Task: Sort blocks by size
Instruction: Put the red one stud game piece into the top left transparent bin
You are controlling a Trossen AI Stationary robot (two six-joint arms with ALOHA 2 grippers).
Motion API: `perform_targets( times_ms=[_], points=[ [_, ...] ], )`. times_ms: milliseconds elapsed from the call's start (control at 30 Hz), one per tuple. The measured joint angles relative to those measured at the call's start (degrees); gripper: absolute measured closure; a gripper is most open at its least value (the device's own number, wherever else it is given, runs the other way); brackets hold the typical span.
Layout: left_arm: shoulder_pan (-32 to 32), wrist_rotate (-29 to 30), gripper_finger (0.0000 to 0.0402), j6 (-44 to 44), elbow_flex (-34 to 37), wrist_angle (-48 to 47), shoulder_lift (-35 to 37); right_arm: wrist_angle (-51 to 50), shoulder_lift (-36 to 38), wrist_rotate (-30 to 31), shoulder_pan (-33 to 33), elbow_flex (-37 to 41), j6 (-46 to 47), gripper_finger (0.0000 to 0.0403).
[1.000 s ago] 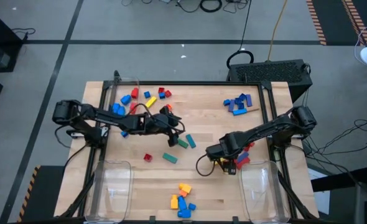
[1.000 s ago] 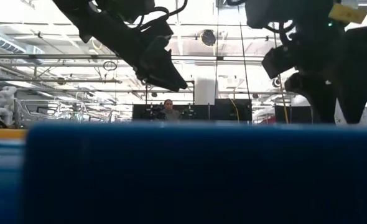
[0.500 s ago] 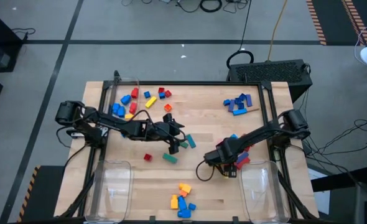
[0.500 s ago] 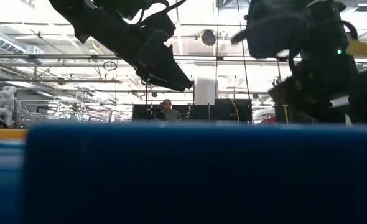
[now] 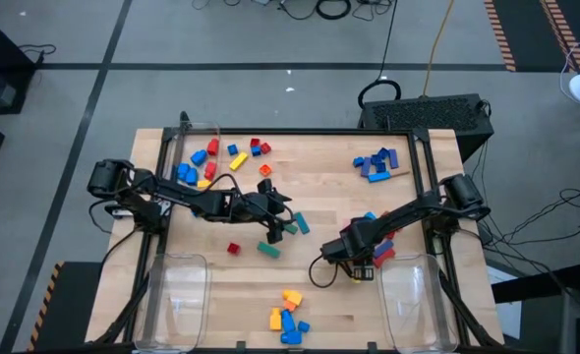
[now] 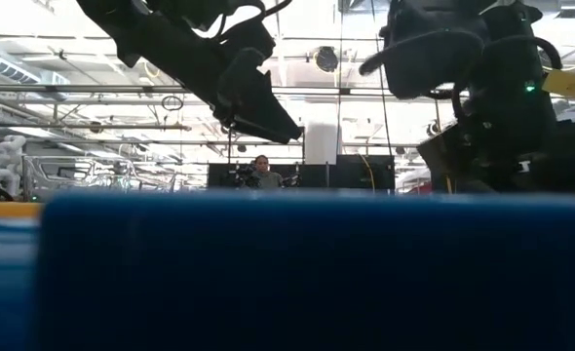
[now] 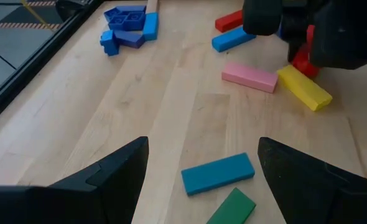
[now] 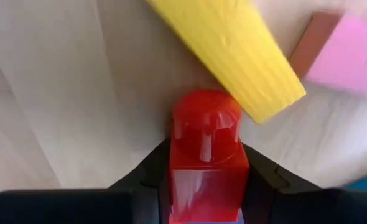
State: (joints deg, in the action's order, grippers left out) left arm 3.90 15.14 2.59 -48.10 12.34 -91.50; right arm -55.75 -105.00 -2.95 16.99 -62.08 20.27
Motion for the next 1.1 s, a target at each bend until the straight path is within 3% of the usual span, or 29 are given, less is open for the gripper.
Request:
perform_targets(
  times_ms=[300,533,833,1100],
  points=[
    [2.60,-0.48,0.0097,-3.98,2.84,10.51,0.00,12.65,9.36,11.48,-1.18,-0.02,0.54,0.0288],
    [4.46,-5.88,0.0098,-7.49,2.84,15.27,-0.02,25.22,15.98,22.07,-1.33,-0.11,-3.07,0.0288],
    [6.03,-7.10,0.0101,-10.87,2.86,21.45,-0.02,32.07,16.52,22.60,-1.33,-0.11,-7.67,0.0286],
    [5.88,-7.15,0.0149,-10.59,2.86,22.38,-0.02,34.91,16.52,22.59,-1.74,-0.11,-9.27,0.0286]
  ],
)
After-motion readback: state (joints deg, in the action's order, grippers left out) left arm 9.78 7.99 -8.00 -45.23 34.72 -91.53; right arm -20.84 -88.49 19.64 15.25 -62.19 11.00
